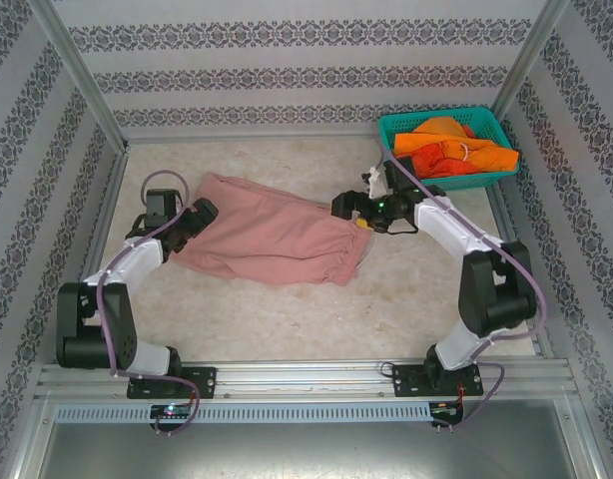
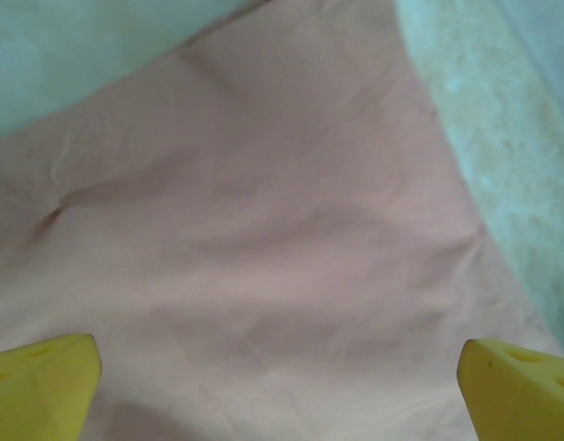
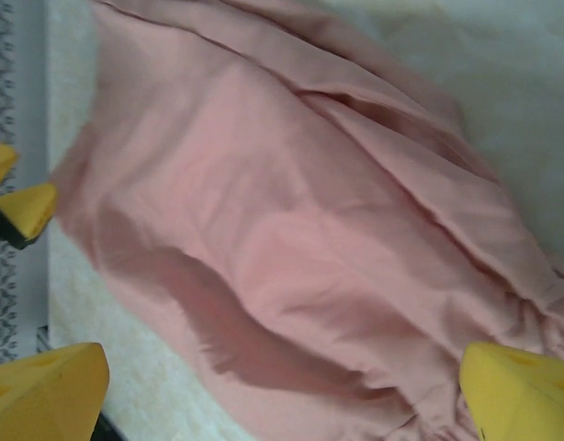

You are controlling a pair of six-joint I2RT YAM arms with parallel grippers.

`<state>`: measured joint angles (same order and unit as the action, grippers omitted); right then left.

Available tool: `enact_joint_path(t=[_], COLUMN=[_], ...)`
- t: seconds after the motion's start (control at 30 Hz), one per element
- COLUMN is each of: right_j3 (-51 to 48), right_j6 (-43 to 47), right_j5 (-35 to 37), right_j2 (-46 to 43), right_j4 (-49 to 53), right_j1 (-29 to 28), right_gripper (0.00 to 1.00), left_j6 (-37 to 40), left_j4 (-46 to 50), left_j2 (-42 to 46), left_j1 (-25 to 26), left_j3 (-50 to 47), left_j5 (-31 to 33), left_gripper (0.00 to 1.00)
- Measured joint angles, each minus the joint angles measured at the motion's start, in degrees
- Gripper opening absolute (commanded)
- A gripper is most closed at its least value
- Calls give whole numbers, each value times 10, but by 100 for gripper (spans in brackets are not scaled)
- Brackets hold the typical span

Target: Fold and stack the shorts

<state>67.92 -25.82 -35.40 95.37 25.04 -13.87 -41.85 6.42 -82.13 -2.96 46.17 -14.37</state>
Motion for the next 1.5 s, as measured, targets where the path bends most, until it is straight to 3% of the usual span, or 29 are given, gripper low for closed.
enact_joint_path(t=[0.27,0.43,0.63,0.8,1.0,1.1,1.27,1.5], right_j3=[0,0,-19,-57,-163,-209,-241,-253], right_j6=[1,7,33,50,32,13,-18,-77], right_j5=[28,30,63,87,107,105,78,53], right_j2=[101,106,-40,-229,-323,-325,-310,-205], right_j4=[-11,-13,-7,-17,-15,-14,-28,-90], right_j1=[11,18,19,41,89,113,120,92], right_gripper=[98,98,98,98,98,98,97,92], left_j6=[4,17,51,74,80,70,42,14], left_j4=[-12,-1,19,-4,-26,-33,-50,-64], left_j2=[-18,35,156,174,26,-68,-203,-319], left_j1=[0,1,38,167,321,362,390,388], left_j3=[-7,-16,31,94,167,196,217,222], left_j5=[3,11,8,-14,-50,-71,-90,-82], left_gripper=[100,100,91,74,54,49,42,38])
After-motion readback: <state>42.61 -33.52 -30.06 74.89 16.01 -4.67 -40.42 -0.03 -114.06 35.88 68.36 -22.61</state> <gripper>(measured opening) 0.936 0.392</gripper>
